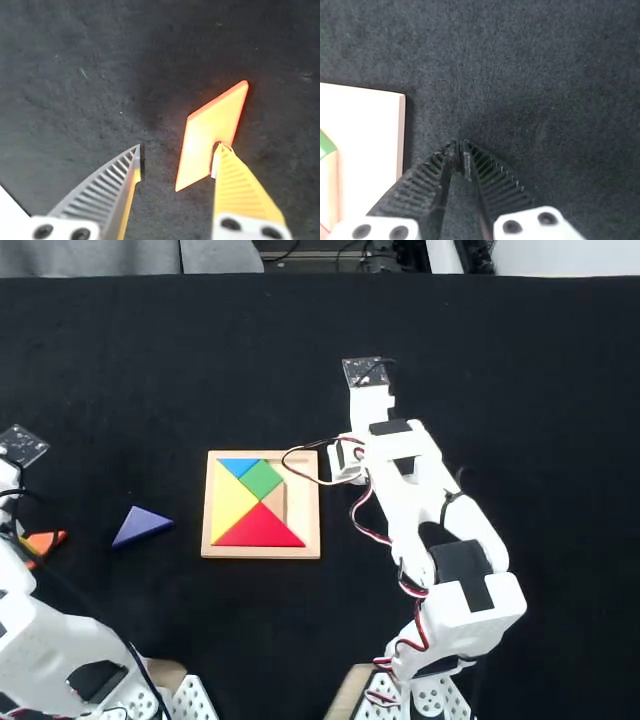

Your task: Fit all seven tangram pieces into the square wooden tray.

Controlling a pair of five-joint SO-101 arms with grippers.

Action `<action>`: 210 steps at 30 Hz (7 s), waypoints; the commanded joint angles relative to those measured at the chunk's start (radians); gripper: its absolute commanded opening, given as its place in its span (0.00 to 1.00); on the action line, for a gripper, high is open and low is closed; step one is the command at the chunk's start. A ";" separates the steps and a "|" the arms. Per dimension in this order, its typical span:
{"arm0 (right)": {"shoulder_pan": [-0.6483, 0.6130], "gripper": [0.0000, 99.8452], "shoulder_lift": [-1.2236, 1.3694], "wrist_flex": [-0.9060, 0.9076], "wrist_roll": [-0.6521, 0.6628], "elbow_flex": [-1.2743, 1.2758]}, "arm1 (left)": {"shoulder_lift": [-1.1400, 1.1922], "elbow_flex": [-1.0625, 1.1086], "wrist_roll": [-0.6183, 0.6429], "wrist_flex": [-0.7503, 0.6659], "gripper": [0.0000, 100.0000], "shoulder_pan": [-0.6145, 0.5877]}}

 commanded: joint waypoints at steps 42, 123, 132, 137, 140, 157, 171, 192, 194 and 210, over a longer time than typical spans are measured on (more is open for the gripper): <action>0.011 0.01 -0.013 -0.011 0.009 -0.027 | 0.072 -0.038 0.061 -0.006 0.23 -0.002; 0.009 0.01 -0.013 -0.011 0.057 -0.025 | -0.081 -0.051 0.115 0.180 0.23 -0.013; 0.009 0.01 -0.013 -0.011 0.057 -0.025 | -0.080 0.094 0.143 -0.074 0.23 0.016; 0.009 0.01 -0.013 -0.011 0.057 -0.025 | -0.080 0.096 0.137 -0.087 0.23 0.015; 0.009 0.01 -0.013 -0.011 0.057 -0.025 | -0.041 0.094 0.133 -0.094 0.23 0.015; 0.009 0.01 -0.012 -0.011 0.057 -0.025 | 0.199 -0.071 0.055 -0.101 0.23 -0.056; 0.009 0.01 -0.012 -0.011 0.057 -0.025 | 0.054 -0.199 0.094 0.230 0.23 -0.061; 0.009 0.01 -0.012 -0.011 0.057 -0.025 | 0.149 -0.344 0.221 0.265 0.03 -0.002; 0.009 0.01 -0.012 -0.011 0.057 -0.025 | 0.183 -0.351 0.221 0.281 0.03 -0.002; 0.009 0.01 -0.012 -0.011 0.057 -0.025 | 0.129 -0.309 0.219 0.342 0.03 0.008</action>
